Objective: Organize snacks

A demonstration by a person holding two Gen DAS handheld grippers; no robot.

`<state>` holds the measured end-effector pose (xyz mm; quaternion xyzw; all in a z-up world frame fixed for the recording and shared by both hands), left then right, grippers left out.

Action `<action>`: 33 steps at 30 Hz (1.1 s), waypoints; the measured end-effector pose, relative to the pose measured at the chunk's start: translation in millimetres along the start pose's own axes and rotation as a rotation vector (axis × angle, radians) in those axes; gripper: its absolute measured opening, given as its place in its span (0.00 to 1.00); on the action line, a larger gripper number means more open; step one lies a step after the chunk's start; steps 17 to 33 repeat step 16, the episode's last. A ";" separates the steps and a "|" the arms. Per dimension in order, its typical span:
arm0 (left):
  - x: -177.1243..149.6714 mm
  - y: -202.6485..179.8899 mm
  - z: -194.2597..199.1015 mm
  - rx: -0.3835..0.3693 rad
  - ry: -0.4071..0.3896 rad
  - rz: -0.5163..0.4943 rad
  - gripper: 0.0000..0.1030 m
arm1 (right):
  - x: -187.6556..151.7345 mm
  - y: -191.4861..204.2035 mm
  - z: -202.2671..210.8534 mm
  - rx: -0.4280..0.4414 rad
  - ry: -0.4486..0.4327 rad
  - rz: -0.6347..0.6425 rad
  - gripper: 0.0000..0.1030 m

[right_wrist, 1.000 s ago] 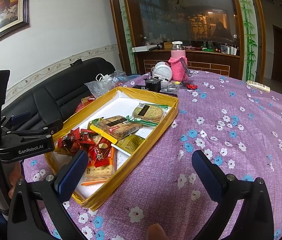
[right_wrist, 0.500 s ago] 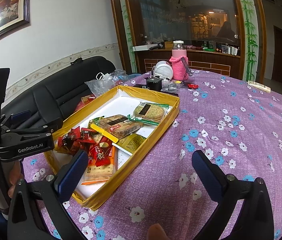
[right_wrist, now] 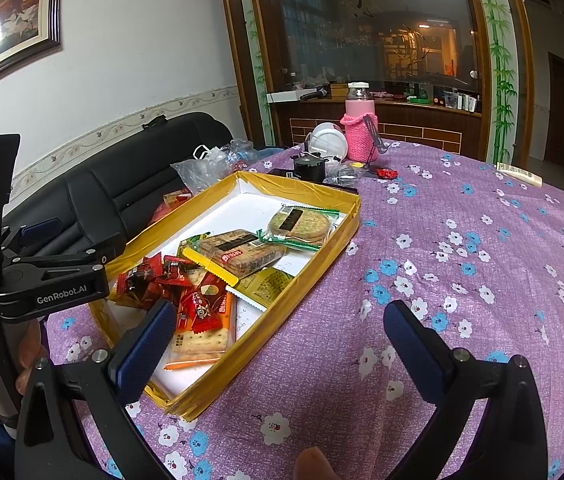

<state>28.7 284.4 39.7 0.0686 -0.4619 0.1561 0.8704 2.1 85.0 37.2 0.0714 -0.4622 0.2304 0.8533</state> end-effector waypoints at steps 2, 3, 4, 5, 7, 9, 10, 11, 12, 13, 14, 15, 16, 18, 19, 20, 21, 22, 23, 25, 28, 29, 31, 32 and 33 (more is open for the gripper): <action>0.5 0.2 0.7 0.003 -0.004 -0.004 0.99 | 0.1 0.0 0.0 0.001 0.000 0.000 1.00; 0.3 -0.7 1.2 0.006 -0.006 -0.006 0.99 | -0.3 1.3 0.0 0.001 0.000 0.001 1.00; 0.0 -1.7 1.7 0.007 -0.008 -0.009 0.99 | -1.2 1.1 0.0 0.001 0.000 0.001 1.00; 0.2 -1.9 1.9 0.008 -0.010 -0.012 0.99 | -0.3 1.2 0.1 0.001 0.000 0.001 1.00; 0.0 -3.1 3.1 0.008 -0.010 -0.015 0.99 | -0.3 1.1 0.2 0.001 0.001 0.001 1.00; -1.1 -5.4 5.0 -0.022 0.007 -0.010 0.99 | -1.1 0.6 2.1 0.004 0.000 -0.002 1.00; -1.0 -5.8 6.7 -0.040 0.012 -0.003 0.99 | -0.6 0.0 3.4 0.005 -0.003 -0.005 1.00; -1.1 -6.3 8.4 -0.050 0.016 0.001 0.99 | -0.2 -1.8 5.6 0.003 -0.007 -0.010 1.00; -0.9 -8.6 10.6 -0.064 0.019 -0.001 0.99 | -0.2 -4.8 8.0 -0.001 -0.009 -0.017 1.00; -1.2 -11.1 12.8 -0.073 0.019 -0.008 0.99 | -0.9 -9.7 10.8 -0.008 -0.009 -0.027 1.00; -1.5 -14.4 15.5 -0.077 0.017 -0.018 0.99 | -2.3 -16.2 13.7 -0.018 -0.006 -0.040 1.00; -2.4 -20.7 19.0 -0.088 0.016 -0.032 0.99 | -3.1 -21.9 15.5 -0.027 -0.002 -0.050 1.00; -3.7 -28.4 22.3 -0.109 0.017 -0.045 0.99 | -5.8 -30.7 18.0 -0.045 0.009 -0.067 1.00; -3.7 -28.4 22.3 -0.109 0.017 -0.045 0.99 | -5.8 -30.7 18.0 -0.045 0.009 -0.067 1.00; -3.7 -28.4 22.3 -0.109 0.017 -0.045 0.99 | -5.8 -30.7 18.0 -0.045 0.009 -0.067 1.00; -3.7 -28.4 22.3 -0.109 0.017 -0.045 0.99 | -5.8 -30.7 18.0 -0.045 0.009 -0.067 1.00; -3.7 -28.4 22.3 -0.109 0.017 -0.045 0.99 | -5.8 -30.7 18.0 -0.045 0.009 -0.067 1.00; -3.7 -28.4 22.3 -0.109 0.017 -0.045 0.99 | -5.8 -30.7 18.0 -0.045 0.009 -0.067 1.00; -3.7 -28.4 22.3 -0.109 0.017 -0.045 0.99 | -5.8 -30.7 18.0 -0.045 0.009 -0.067 1.00; -3.7 -28.4 22.3 -0.109 0.017 -0.045 0.99 | -5.8 -30.7 18.0 -0.045 0.009 -0.067 1.00; -3.7 -28.4 22.3 -0.109 0.017 -0.045 0.99 | -5.8 -30.7 18.0 -0.045 0.009 -0.067 1.00; -3.7 -28.4 22.3 -0.109 0.017 -0.045 0.99 | -5.8 -30.7 18.0 -0.045 0.009 -0.067 1.00; -3.7 -28.4 22.3 -0.109 0.017 -0.045 0.99 | -5.8 -30.7 18.0 -0.045 0.009 -0.067 1.00; -3.7 -28.4 22.3 -0.109 0.017 -0.045 0.99 | -5.8 -30.7 18.0 -0.045 0.009 -0.067 1.00; -3.7 -28.4 22.3 -0.109 0.017 -0.045 0.99 | -5.8 -30.7 18.0 -0.045 0.009 -0.067 1.00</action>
Point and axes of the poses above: each gripper's, at about its wrist camera, not at the fingertips, and z roughly against the way its jaws point, y to its left, x to its top, the point moved 10 cm from there along -z, roughly the way its jaws point, and after that the axes turned 15 degrees about z, right-handed, at the moved point
